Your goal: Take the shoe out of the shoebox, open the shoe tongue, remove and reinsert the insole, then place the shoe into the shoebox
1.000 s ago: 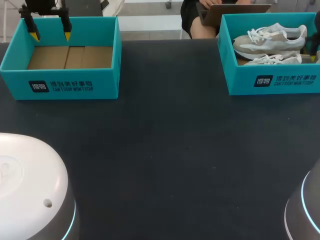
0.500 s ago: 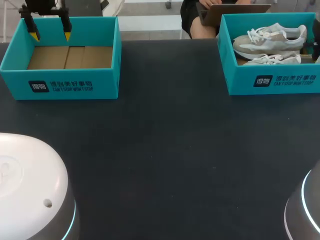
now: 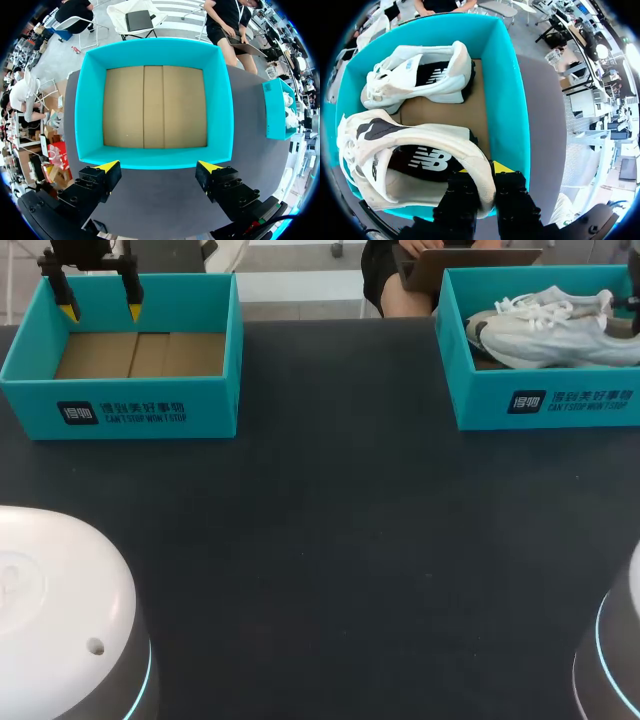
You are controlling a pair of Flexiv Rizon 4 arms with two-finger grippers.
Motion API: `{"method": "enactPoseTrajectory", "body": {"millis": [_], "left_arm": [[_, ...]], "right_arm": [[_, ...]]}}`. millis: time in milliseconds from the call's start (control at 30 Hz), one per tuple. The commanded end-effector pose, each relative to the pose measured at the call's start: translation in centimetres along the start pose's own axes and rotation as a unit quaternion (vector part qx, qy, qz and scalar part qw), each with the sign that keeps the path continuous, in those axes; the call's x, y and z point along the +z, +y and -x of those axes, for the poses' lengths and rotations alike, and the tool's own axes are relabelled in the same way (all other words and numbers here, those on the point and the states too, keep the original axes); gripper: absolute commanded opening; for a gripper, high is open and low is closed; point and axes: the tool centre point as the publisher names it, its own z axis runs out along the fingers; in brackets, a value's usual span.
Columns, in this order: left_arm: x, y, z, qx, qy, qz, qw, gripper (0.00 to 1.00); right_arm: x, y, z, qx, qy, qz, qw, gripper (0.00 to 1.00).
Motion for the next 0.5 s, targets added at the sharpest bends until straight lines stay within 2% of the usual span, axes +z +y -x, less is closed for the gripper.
{"method": "enactPoseTrajectory", "body": {"millis": [33, 400, 500], "left_arm": [[0.0, 0.0, 0.0, 0.0, 0.0, 0.0, 1.0, 1.0], [0.0, 0.0, 0.0, 0.0, 0.0, 0.0, 1.0, 1.0], [0.0, 0.0, 0.0, 0.0, 0.0, 0.0, 1.0, 1.0]], "right_arm": [[-6.8, -1.8, -0.4, -0.007, -0.017, 0.012, 1.0, 0.0], [-15.4, -3.2, -0.6, -0.011, -0.028, 0.025, 0.999, 0.0], [-17.0, -3.6, -0.9, -0.013, -0.03, 0.032, 0.999, 0.0]]}}
